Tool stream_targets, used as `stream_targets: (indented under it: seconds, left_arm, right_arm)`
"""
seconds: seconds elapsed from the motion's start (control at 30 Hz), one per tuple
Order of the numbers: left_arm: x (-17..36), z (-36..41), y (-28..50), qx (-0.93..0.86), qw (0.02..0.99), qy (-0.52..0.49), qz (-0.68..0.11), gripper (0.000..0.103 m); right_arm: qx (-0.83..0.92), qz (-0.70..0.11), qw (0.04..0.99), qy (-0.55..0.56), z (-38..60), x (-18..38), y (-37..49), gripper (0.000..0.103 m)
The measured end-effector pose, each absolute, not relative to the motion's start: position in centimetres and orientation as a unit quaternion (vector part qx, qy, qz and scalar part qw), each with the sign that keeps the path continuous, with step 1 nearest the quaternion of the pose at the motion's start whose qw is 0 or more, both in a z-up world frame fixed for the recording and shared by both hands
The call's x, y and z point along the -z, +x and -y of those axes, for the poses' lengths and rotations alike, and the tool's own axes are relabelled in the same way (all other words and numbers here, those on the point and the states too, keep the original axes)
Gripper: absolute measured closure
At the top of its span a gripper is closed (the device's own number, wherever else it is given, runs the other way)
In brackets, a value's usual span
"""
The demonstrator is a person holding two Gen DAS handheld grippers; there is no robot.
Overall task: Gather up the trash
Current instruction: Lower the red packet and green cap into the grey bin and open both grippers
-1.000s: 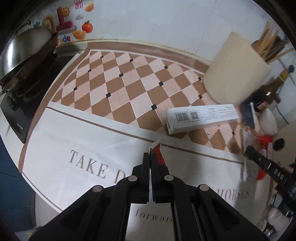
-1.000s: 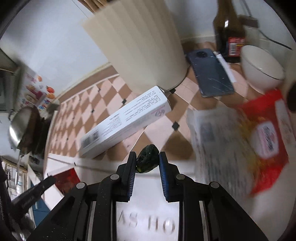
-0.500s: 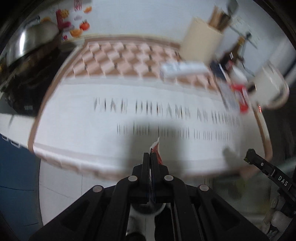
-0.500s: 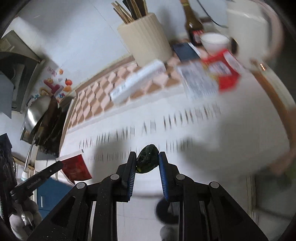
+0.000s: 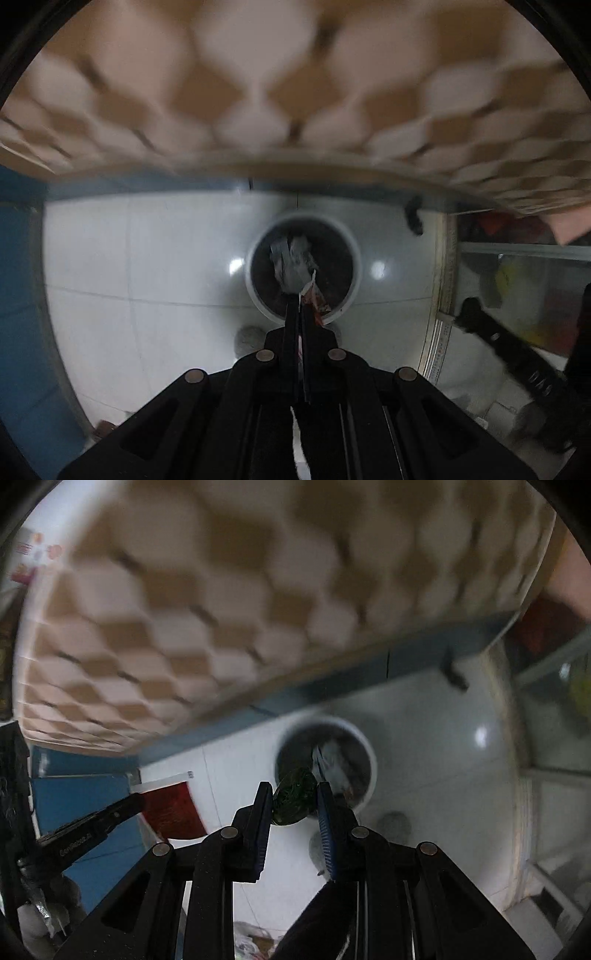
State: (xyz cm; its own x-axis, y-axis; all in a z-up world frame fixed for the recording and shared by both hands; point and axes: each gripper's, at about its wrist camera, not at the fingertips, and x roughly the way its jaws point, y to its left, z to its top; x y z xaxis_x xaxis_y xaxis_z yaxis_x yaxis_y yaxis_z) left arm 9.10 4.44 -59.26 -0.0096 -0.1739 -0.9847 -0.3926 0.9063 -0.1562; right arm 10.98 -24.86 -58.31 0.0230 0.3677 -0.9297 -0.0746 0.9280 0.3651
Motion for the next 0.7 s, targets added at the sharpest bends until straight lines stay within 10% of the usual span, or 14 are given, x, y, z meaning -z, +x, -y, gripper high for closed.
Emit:
stream_targets:
  seconds: [0.4, 0.43, 0.53, 0.7]
  left_arm:
    - [80.5, -1.4, 10.0, -0.107, 0.641, -0.135, -0.748, 0.098]
    - [80.7, -1.2, 9.7, -0.111, 0.644, -0.128, -0.746, 0.089]
    - [79.9, -1.6, 9.0, -0.135, 0.659, -0.115, -0.731, 0.000]
    - [76.4, -1.7, 8.1, -0.156, 0.667, -0.097, -0.722, 0.000]
  right_arm:
    - [-0.147, -0.753, 0.636, 0.080, 23.8, 86.1, 10.8, 0.066]
    - [-0.147, -0.753, 0.637, 0.079, 23.8, 86.6, 11.0, 0.048]
    - [-0.142, -0.746, 0.648, 0.055, 24.0, 86.8, 11.2, 0.007]
    - [-0.113, -0.726, 0.678, -0.011, 24.1, 84.5, 11.2, 0.000]
